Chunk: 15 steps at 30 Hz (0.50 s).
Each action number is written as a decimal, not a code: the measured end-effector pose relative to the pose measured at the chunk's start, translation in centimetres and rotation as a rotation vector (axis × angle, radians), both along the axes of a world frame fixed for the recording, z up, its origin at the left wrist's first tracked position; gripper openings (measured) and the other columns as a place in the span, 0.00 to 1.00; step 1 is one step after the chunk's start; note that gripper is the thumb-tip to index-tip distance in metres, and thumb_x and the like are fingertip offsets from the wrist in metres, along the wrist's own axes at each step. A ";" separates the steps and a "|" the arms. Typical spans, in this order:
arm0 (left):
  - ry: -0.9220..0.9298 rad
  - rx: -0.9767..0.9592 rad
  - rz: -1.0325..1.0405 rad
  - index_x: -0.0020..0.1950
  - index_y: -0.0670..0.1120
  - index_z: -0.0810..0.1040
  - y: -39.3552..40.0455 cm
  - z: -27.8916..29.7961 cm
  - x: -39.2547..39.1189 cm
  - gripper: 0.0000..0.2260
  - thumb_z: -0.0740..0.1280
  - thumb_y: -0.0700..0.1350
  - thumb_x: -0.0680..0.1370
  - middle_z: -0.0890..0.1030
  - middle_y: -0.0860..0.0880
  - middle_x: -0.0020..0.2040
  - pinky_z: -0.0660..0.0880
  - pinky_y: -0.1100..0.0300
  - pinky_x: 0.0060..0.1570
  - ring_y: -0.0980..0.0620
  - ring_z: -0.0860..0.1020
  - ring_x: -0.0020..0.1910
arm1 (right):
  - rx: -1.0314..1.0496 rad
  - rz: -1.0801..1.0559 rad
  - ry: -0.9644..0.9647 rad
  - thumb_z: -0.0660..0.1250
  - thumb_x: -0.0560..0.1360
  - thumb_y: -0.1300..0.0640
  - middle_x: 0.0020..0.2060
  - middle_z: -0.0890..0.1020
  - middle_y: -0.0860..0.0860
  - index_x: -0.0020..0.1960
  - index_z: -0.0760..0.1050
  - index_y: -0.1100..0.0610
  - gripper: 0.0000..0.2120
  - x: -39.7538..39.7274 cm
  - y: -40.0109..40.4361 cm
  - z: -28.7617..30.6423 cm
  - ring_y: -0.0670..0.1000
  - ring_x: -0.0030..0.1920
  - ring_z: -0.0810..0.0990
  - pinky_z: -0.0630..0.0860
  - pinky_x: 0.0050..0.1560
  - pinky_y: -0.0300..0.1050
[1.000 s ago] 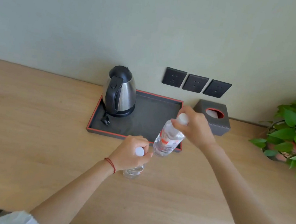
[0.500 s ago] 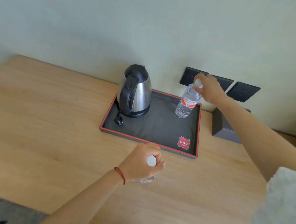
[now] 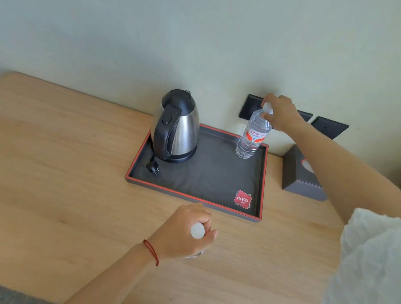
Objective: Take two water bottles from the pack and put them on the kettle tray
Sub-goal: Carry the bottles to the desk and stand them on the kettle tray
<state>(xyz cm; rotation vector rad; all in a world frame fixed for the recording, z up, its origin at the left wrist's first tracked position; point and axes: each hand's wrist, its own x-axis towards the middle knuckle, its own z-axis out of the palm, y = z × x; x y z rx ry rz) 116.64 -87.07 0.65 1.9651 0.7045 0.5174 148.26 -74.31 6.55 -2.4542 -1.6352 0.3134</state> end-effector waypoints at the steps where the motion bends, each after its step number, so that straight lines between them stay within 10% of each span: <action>1: -0.004 0.003 0.000 0.27 0.42 0.68 0.0 0.0 -0.1 0.14 0.68 0.42 0.70 0.74 0.51 0.25 0.64 0.71 0.36 0.52 0.70 0.32 | 0.016 -0.018 0.004 0.65 0.75 0.60 0.59 0.72 0.66 0.61 0.70 0.60 0.15 0.0 -0.1 0.0 0.66 0.58 0.72 0.72 0.56 0.54; 9: 0.005 0.072 -0.068 0.30 0.45 0.73 0.5 0.7 -0.4 0.11 0.71 0.47 0.69 0.76 0.51 0.32 0.67 0.69 0.39 0.55 0.73 0.34 | 0.021 -0.023 -0.015 0.66 0.75 0.60 0.58 0.73 0.66 0.60 0.71 0.62 0.15 -0.5 -0.1 0.3 0.66 0.57 0.73 0.73 0.54 0.54; 15: 0.245 0.661 -0.311 0.43 0.53 0.75 2.6 1.3 -2.2 0.12 0.66 0.60 0.69 0.77 0.57 0.39 0.68 0.63 0.39 0.56 0.72 0.37 | 0.009 -0.055 -0.022 0.62 0.77 0.61 0.60 0.71 0.66 0.63 0.68 0.62 0.15 -1.2 -0.5 0.0 0.66 0.58 0.73 0.73 0.56 0.55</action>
